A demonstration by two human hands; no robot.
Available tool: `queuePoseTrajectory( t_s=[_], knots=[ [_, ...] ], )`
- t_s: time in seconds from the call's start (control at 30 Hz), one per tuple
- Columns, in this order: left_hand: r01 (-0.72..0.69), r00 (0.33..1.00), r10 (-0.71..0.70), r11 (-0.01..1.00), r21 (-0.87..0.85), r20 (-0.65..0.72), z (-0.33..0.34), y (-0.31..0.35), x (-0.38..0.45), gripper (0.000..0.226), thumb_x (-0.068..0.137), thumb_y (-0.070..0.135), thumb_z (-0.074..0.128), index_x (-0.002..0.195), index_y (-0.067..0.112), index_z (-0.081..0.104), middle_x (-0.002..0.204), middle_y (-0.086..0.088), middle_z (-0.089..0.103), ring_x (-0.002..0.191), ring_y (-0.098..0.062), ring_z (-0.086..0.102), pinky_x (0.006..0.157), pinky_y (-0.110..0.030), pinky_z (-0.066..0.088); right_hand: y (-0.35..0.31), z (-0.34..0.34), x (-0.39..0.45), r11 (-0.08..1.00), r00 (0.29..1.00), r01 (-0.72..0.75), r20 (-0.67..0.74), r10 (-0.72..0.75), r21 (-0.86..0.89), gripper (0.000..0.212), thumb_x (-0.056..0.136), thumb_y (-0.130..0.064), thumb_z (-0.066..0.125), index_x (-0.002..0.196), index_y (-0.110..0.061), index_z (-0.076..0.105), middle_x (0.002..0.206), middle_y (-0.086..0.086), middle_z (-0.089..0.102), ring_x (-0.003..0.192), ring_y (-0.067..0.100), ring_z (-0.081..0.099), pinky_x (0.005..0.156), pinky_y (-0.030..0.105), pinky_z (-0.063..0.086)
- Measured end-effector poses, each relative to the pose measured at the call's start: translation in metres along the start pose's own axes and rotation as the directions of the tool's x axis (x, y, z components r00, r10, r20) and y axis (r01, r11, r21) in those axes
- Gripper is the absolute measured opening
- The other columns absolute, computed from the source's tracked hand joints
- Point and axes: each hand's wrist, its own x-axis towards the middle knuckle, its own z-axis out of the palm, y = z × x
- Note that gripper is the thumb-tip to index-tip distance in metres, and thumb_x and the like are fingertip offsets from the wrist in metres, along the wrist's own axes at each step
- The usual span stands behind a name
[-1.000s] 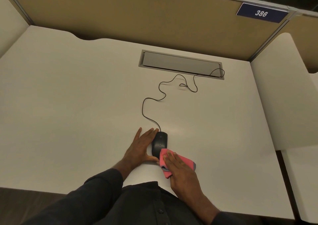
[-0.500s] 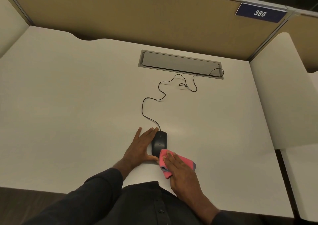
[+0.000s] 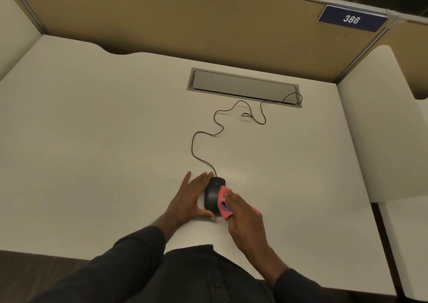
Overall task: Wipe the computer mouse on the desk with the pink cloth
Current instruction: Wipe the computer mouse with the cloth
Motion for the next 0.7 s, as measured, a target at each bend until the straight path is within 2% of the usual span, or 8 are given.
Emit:
queuePoseTrajectory(
  t_s=[0.07,0.17,0.37,0.47,0.53,0.6,0.63,0.7],
  knots=[
    [-0.004,1.000,0.004,1.000,-0.005,-0.008,0.000,0.001,0.000,0.128,0.061,0.086,0.060,0.157,0.019,0.008,0.163,0.001,0.016,0.151,-0.013,0.009,0.122,-0.042,-0.010,-0.002,-0.001,0.015,0.998,0.998,-0.064,0.006,0.064,0.013,0.051,0.091,-0.013,0.066,0.140,-0.018,0.052,0.141,0.002,0.054,0.130,0.021,0.051,0.110,0.035,0.036],
    [-0.007,1.000,0.007,1.000,-0.002,-0.014,-0.001,0.003,-0.001,0.128,0.061,0.085,0.062,0.156,0.017,0.011,0.163,0.000,0.017,0.151,-0.014,0.011,0.123,-0.044,-0.008,-0.005,-0.003,0.038,0.988,0.989,-0.147,0.039,0.146,0.037,0.047,0.099,-0.023,0.055,0.145,-0.023,0.045,0.145,0.000,0.050,0.133,0.020,0.047,0.111,0.035,0.035],
    [0.017,1.000,-0.016,1.000,-0.008,0.010,-0.003,0.004,0.000,0.128,0.061,0.087,0.057,0.156,0.017,0.007,0.164,0.000,0.012,0.152,-0.015,0.007,0.122,-0.049,-0.004,-0.015,0.001,0.065,0.988,0.990,-0.126,0.052,0.131,-0.094,0.048,0.096,-0.029,0.060,0.142,-0.024,0.048,0.140,0.000,0.056,0.128,0.020,0.052,0.106,0.031,0.035],
    [0.021,1.000,-0.021,1.000,-0.015,0.007,-0.003,0.004,-0.001,0.126,0.060,0.092,0.049,0.153,0.024,-0.002,0.164,0.000,0.009,0.152,-0.015,0.001,0.123,-0.046,-0.007,-0.011,0.009,0.068,0.981,0.992,-0.049,0.107,0.070,-0.189,0.058,0.091,-0.027,0.066,0.145,-0.023,0.043,0.145,0.000,0.050,0.133,0.020,0.046,0.113,0.031,0.027],
    [-0.005,0.999,0.004,0.999,-0.038,-0.042,-0.002,0.004,-0.002,0.124,0.059,0.095,0.044,0.150,0.026,-0.004,0.162,0.003,0.006,0.147,-0.001,-0.014,0.121,-0.037,-0.015,-0.008,0.012,0.068,0.966,0.990,0.028,0.142,0.009,-0.256,0.066,0.090,-0.026,0.065,0.149,-0.021,0.036,0.153,0.001,0.040,0.141,0.020,0.036,0.114,0.029,0.013],
    [-0.025,0.996,0.020,0.998,-0.058,-0.089,-0.002,0.004,-0.002,0.123,0.060,0.095,0.044,0.150,0.025,-0.003,0.158,0.007,0.004,0.139,0.011,-0.027,0.118,-0.028,-0.020,-0.006,0.014,0.068,0.941,0.979,0.109,0.198,-0.046,-0.322,0.070,0.091,-0.027,0.062,0.152,-0.021,0.027,0.159,0.001,0.028,0.146,0.021,0.024,0.116,0.032,0.007],
    [-0.028,0.996,0.022,0.998,-0.058,-0.088,-0.002,0.004,-0.002,0.123,0.060,0.094,0.045,0.150,0.024,-0.002,0.158,0.007,0.004,0.140,0.011,-0.025,0.119,-0.031,-0.018,-0.006,0.015,0.067,0.924,0.971,0.152,0.228,-0.073,-0.350,0.071,0.092,-0.028,0.061,0.153,-0.021,0.025,0.160,0.001,0.025,0.148,0.023,0.020,0.118,0.036,0.008],
    [-0.028,0.998,0.026,0.999,-0.044,-0.056,-0.001,0.003,-0.001,0.124,0.062,0.090,0.052,0.153,0.023,0.002,0.161,0.003,0.009,0.149,-0.002,-0.005,0.123,-0.046,-0.006,-0.008,0.017,0.065,0.897,0.953,0.223,0.280,-0.117,-0.382,0.071,0.092,-0.032,0.060,0.153,-0.020,0.025,0.161,0.003,0.023,0.148,0.025,0.017,0.119,0.041,0.011]
  ],
)
